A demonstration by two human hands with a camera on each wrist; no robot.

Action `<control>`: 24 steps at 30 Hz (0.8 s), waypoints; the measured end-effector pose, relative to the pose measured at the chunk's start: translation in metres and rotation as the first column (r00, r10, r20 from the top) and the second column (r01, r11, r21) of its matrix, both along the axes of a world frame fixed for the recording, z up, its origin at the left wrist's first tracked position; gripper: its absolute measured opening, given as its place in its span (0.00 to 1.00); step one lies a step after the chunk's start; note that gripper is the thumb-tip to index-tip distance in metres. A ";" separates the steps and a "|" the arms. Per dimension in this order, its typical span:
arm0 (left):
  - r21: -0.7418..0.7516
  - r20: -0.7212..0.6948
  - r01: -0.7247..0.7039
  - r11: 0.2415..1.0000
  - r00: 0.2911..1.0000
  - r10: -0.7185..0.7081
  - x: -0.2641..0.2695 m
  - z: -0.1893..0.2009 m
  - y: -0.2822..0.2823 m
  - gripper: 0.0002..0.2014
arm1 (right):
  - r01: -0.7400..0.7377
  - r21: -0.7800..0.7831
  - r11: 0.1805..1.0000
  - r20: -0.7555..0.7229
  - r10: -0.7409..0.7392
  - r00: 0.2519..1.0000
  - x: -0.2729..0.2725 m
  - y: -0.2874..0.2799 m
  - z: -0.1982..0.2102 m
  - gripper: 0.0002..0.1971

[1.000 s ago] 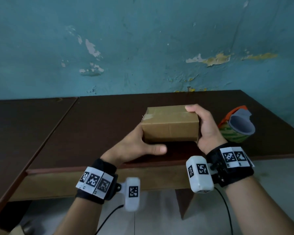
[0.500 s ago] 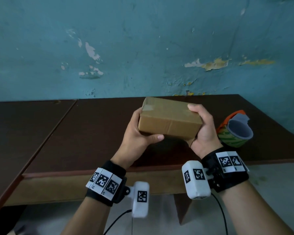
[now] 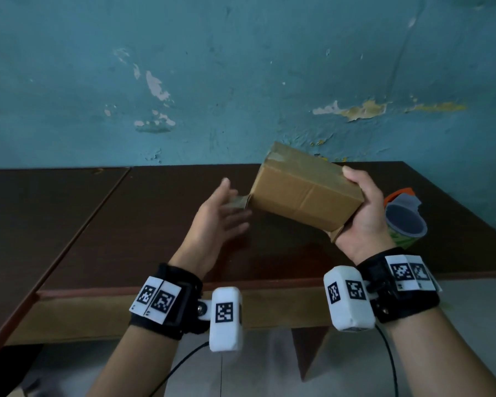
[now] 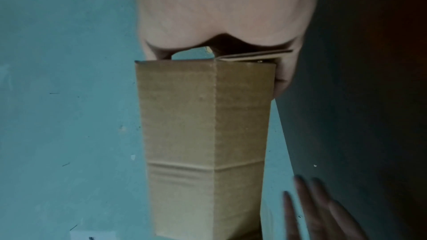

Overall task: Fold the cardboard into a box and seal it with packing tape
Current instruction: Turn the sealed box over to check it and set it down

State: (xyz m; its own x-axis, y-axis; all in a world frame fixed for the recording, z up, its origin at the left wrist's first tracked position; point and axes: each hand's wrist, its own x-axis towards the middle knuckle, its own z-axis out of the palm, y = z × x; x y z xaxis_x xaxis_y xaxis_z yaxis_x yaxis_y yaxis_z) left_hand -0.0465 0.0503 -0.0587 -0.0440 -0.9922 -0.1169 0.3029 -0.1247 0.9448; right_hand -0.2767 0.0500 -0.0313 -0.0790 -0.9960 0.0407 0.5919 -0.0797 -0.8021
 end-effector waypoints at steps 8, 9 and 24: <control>0.188 -0.454 0.194 0.963 0.887 -0.090 0.002 0.000 -0.002 0.17 | -0.020 -0.003 1.000 0.031 0.020 0.999 -0.002 0.006 0.001 0.16; 0.187 -0.483 0.190 0.964 0.872 -0.079 0.002 -0.001 -0.003 0.20 | -0.020 -0.002 1.000 0.041 0.020 0.999 -0.003 0.007 0.001 0.15; 0.128 -0.434 0.270 0.954 0.881 -0.191 -0.008 0.001 -0.007 0.07 | 0.000 0.016 1.000 0.020 0.000 1.000 -0.004 0.009 -0.004 0.17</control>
State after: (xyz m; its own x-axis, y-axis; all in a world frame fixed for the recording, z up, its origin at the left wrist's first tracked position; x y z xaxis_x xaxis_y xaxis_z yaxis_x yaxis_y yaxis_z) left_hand -0.0544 0.0437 -0.0582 -0.3518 -0.9117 -0.2121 0.6013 -0.3937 0.6952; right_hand -0.2805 0.0588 -0.0356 -0.0794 -0.9966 0.0235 0.6075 -0.0671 -0.7915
